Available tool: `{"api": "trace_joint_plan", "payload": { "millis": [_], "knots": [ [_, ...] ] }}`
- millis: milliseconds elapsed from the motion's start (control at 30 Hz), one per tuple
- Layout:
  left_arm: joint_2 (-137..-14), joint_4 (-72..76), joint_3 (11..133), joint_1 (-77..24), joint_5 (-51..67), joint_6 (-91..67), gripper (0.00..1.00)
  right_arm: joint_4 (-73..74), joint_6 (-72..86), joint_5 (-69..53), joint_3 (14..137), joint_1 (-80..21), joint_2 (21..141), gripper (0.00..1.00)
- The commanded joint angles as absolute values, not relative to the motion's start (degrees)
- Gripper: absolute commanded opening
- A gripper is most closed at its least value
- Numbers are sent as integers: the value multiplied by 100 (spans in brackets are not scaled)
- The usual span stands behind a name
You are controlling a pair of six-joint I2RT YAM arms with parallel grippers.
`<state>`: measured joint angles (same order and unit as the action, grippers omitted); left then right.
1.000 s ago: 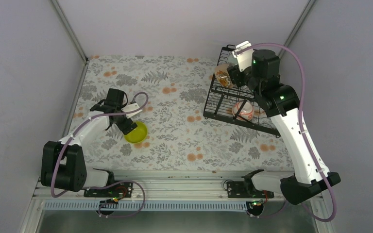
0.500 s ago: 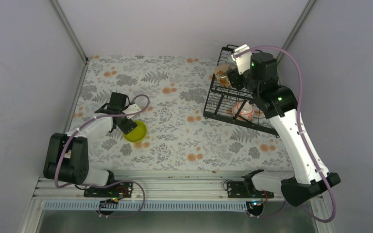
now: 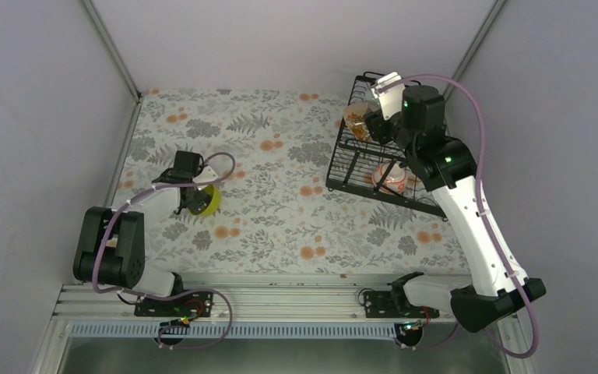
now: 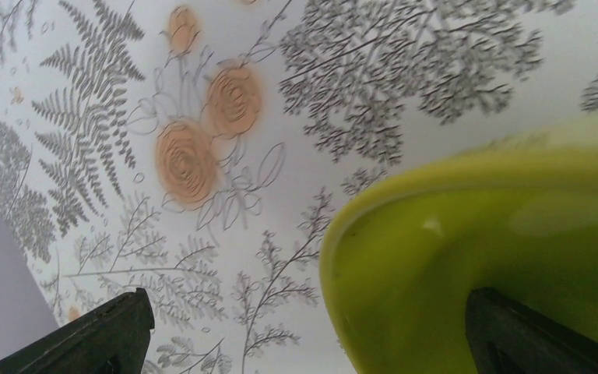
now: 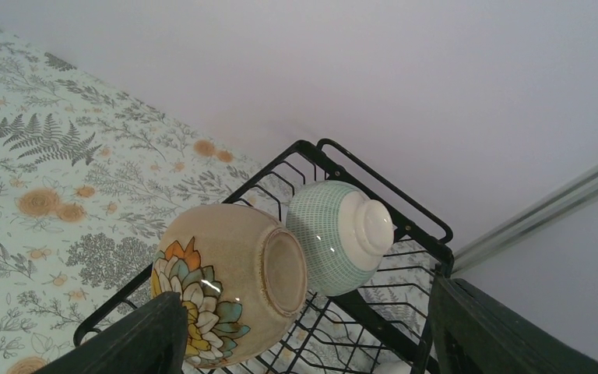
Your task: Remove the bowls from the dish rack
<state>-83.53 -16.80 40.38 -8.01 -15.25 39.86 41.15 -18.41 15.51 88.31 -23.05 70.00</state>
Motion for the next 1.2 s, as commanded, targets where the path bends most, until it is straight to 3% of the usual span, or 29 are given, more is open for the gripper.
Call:
{"api": "trace_joint_plan", "payload": {
  "millis": [0, 233, 533, 733, 967, 1167],
  "knots": [
    [-8210, -1805, 4300, -648, -1667, 4010, 100, 3905, -1871, 1551, 8748, -2228, 6873, 76],
    [-7979, -2756, 4864, -621, -559, 3790, 100, 3835, -1883, 1466, 8710, -2206, 6938, 75],
    [-7949, -2860, 5114, -545, -619, 3666, 100, 3693, -1889, 1591, 8685, -2156, 6958, 75],
    [-7468, -3366, 6003, -545, 566, 3381, 100, 3879, -1754, 1483, 8890, -1893, 7182, 75],
    [-7347, -3735, 7143, -586, 1921, 2942, 100, 4827, -1191, 140, 9685, -1037, 8011, 73],
    [-7463, -3563, 7488, -705, 2115, 2830, 100, 5462, -1293, -1186, 10325, -835, 8495, 74]
  ]
}}
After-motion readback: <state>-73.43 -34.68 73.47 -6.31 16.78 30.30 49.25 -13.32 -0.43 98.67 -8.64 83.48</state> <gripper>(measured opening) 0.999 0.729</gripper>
